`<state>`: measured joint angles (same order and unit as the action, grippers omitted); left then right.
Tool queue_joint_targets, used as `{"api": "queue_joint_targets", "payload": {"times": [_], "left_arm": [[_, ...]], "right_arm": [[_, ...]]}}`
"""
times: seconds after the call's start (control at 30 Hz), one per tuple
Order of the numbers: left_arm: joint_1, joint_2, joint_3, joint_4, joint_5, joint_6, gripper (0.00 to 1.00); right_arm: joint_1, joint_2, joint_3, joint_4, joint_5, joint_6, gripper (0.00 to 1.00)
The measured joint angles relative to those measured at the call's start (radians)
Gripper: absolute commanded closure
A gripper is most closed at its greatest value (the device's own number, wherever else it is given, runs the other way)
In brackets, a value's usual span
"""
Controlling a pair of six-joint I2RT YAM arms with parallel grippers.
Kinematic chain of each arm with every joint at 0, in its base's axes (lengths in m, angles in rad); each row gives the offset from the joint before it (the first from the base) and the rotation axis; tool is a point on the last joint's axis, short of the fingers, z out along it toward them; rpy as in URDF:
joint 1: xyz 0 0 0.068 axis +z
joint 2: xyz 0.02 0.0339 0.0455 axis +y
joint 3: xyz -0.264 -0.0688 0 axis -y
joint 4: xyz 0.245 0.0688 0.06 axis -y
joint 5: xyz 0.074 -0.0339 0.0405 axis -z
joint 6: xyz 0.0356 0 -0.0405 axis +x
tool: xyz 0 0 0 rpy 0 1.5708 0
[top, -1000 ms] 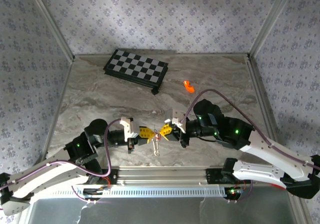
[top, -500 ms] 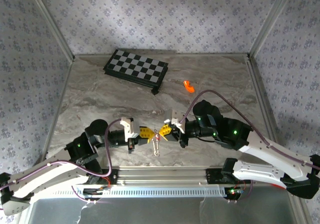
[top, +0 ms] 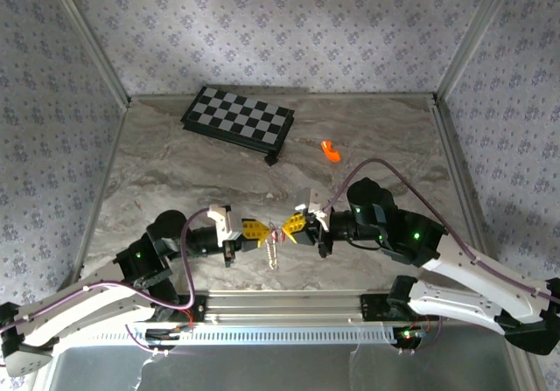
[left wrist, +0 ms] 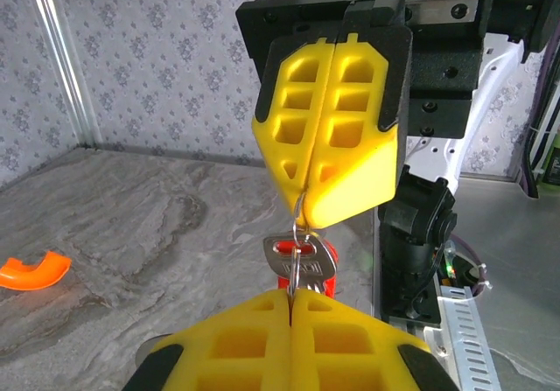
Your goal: Put the keys on the keyring
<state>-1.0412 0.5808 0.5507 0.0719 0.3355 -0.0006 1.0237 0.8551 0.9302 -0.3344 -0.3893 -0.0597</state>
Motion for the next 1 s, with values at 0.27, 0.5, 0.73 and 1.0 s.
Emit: {"api": "queue_joint_targets", "payload": {"times": [0.27,0.5,0.73,1.0], "left_arm": [[0.0,-0.005,0.0,0.008,-0.011,0.0,1.0],[0.0,-0.005,-0.002,0.009,-0.016,0.0,1.0],[0.0,-0.005,-0.002,0.009,-0.019,0.0,1.0],[0.0,-0.012,-0.005,0.011,-0.019,0.0,1.0]], "right_arm": [[-0.007,0.005,-0.016,0.046,0.0,0.031,1.0],[-0.008,0.005,-0.016,0.055,-0.014,0.045,1.0],[-0.008,0.005,-0.016,0.055,-0.019,0.045,1.0],[-0.008,0.012,-0.019,0.074,-0.028,0.049,1.0]]}}
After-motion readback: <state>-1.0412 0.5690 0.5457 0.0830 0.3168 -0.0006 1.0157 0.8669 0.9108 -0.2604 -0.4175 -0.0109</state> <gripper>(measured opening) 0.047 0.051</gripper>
